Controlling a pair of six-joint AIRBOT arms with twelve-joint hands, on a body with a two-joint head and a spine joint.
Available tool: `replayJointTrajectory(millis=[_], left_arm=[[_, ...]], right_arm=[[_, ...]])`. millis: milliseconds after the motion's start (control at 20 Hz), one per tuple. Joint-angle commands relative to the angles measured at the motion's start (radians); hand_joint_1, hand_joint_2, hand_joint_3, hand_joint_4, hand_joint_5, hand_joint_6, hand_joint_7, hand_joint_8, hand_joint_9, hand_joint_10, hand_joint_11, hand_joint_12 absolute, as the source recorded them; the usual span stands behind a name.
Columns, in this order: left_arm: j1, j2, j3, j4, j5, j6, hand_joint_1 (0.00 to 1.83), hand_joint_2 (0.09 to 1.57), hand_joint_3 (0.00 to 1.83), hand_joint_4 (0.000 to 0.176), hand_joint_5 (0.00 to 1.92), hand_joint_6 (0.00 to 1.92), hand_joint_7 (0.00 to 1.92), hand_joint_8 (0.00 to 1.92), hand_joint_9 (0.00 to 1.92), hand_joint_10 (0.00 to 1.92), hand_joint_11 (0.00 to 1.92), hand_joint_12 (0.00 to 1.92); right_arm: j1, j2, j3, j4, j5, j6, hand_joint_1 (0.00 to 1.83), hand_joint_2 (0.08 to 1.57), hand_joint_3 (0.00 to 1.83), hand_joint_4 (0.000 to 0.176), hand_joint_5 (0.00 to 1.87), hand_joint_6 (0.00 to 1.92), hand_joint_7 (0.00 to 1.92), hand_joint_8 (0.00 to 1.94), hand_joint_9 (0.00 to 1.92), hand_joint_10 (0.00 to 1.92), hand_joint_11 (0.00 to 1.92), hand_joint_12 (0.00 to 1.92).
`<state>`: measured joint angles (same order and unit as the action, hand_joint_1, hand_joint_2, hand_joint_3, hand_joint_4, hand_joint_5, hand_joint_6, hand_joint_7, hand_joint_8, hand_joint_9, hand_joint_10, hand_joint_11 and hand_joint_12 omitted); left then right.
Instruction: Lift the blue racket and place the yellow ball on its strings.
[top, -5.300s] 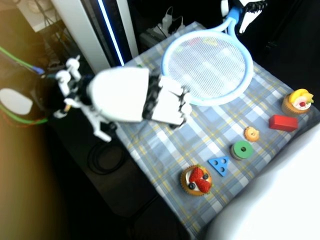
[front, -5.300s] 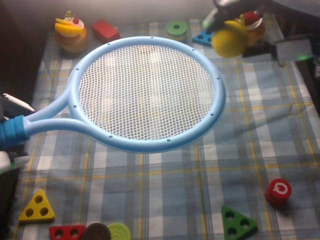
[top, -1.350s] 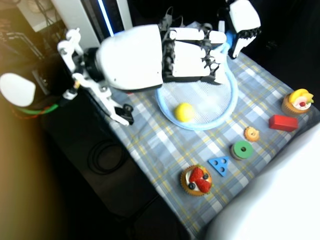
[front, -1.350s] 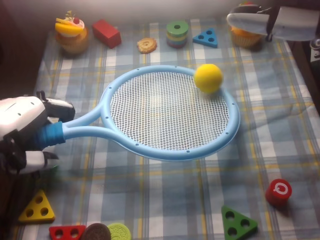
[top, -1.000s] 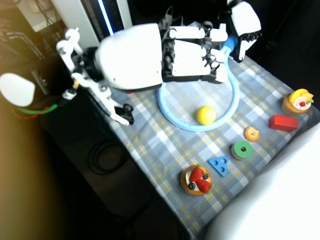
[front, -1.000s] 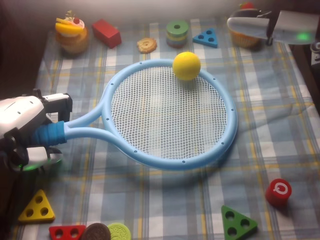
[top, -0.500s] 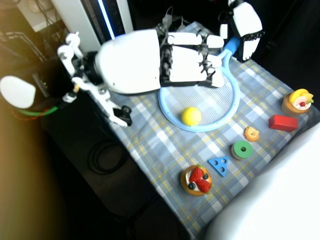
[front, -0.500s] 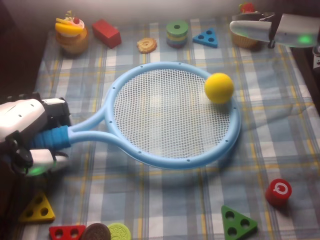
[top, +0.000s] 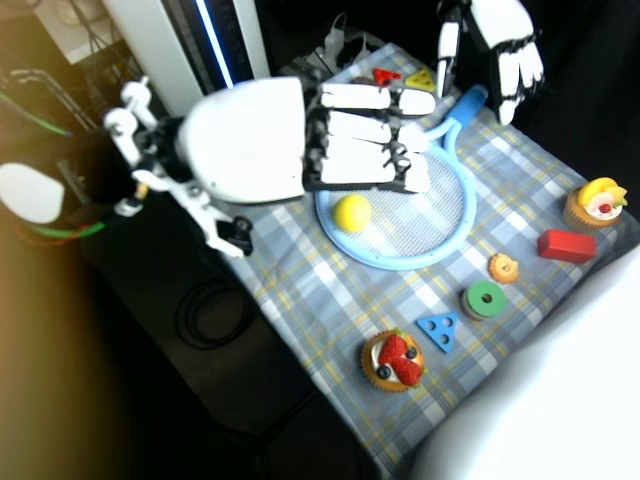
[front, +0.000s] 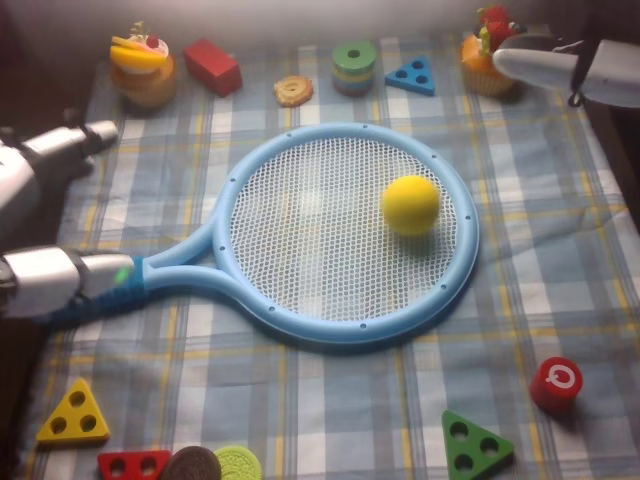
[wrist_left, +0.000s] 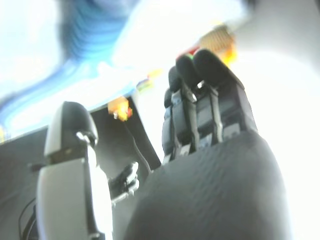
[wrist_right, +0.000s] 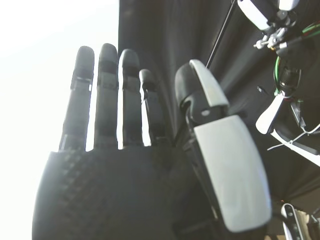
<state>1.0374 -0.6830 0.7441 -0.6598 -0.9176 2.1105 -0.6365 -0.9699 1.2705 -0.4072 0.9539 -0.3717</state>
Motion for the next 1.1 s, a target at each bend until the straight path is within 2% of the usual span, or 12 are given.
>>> replayJointTrajectory(millis=[0,250,300,450,550,700,800,850,900,950,1000,1050], left_arm=[[0.004,0.016,-0.003,0.03,-0.145,-0.041,0.77,1.03,0.0,0.05,0.19,0.0,0.45,0.0,0.47,0.13,0.08,1.34],[0.092,0.117,-0.01,0.195,-0.339,-0.549,0.7,0.97,0.0,0.097,0.12,0.0,0.26,0.0,0.25,0.0,0.0,0.6],[0.108,0.128,-0.002,0.214,-0.382,-0.65,0.72,0.93,0.0,0.16,0.09,0.0,0.23,0.0,0.2,0.0,0.0,0.44],[0.177,0.127,0.072,0.249,-0.563,-1.048,0.74,0.93,0.0,0.128,0.0,0.0,0.16,0.0,0.1,0.0,0.0,0.53],[0.217,0.109,0.114,0.25,-0.679,-1.223,0.79,0.93,0.0,0.073,0.01,0.0,0.17,0.0,0.14,0.01,0.0,0.56],[0.229,0.096,0.136,0.255,-0.813,-1.33,0.53,0.96,0.0,0.058,0.09,0.01,0.25,0.01,0.27,0.03,0.0,0.91],[0.218,0.075,0.161,0.289,-0.816,-1.413,0.39,1.1,0.03,0.046,0.2,0.02,0.23,0.0,0.22,0.0,0.0,0.64],[0.208,0.064,0.174,0.31,-0.817,-1.45,0.32,1.13,0.01,0.008,0.28,0.02,0.27,0.0,0.24,0.0,0.02,0.59],[0.193,0.058,0.176,0.332,-0.817,-1.478,0.2,1.24,0.01,0.0,0.31,0.01,0.28,0.0,0.24,0.0,0.01,0.59],[0.136,0.059,0.168,0.381,-0.817,-1.46,0.04,1.32,0.02,0.131,0.18,0.0,0.08,0.0,0.06,0.0,0.0,0.15],[0.086,0.059,0.163,0.423,-0.817,-1.423,0.01,1.33,0.02,0.145,0.03,0.0,0.07,0.01,0.01,0.0,0.0,0.03],[0.008,0.053,0.157,0.488,-0.817,-1.363,0.39,1.24,0.0,0.149,0.56,0.09,0.55,0.09,0.43,0.06,0.0,0.6]], right_arm=[[0.002,0.003,-0.005,0.063,0.126,-0.007,0.78,1.46,0.0,0.0,0.3,0.0,0.49,0.0,0.49,0.0,0.17,0.64],[-0.115,0.052,-0.059,0.199,0.251,-0.072,0.63,1.45,0.0,0.0,0.25,0.0,0.5,0.0,0.51,0.0,0.11,0.67],[-0.141,0.057,-0.066,0.228,0.285,-0.078,0.65,1.46,0.0,0.0,0.23,0.0,0.48,0.0,0.5,0.0,0.07,0.75],[-0.224,0.08,-0.111,0.329,0.385,-0.141,0.74,1.46,0.0,0.0,0.26,0.0,0.49,0.0,0.5,0.0,0.05,0.88],[-0.286,0.106,-0.146,0.399,0.473,-0.187,0.78,1.39,0.0,0.002,0.32,0.01,0.53,0.01,0.55,0.02,0.05,0.86],[-0.363,0.142,-0.201,0.478,0.616,-0.253,0.81,1.28,0.0,0.005,0.34,0.0,0.54,0.0,0.56,0.0,0.14,0.68],[-0.398,0.146,-0.212,0.493,0.684,-0.259,0.77,1.29,0.0,0.023,0.18,0.0,0.45,0.0,0.47,0.0,0.18,0.44],[-0.412,0.146,-0.222,0.491,0.731,-0.259,0.91,1.23,0.0,0.081,0.1,0.0,0.24,0.0,0.27,0.0,0.04,0.32],[-0.423,0.149,-0.238,0.484,0.789,-0.27,0.86,1.23,0.0,0.069,0.1,0.01,0.1,0.0,0.08,0.01,0.01,0.06],[-0.423,0.163,-0.274,0.485,0.809,-0.307,0.7,1.26,0.0,0.074,0.14,0.02,0.06,0.0,0.01,0.0,0.0,0.01],[-0.414,0.179,-0.3,0.47,0.809,-0.366,0.51,1.34,0.01,0.066,0.24,0.04,0.1,0.0,0.08,0.01,0.05,0.03],[-0.386,0.193,-0.32,0.442,0.809,-0.431,0.73,1.25,0.0,0.141,0.17,0.01,0.02,0.0,0.06,0.0,0.14,0.1]])
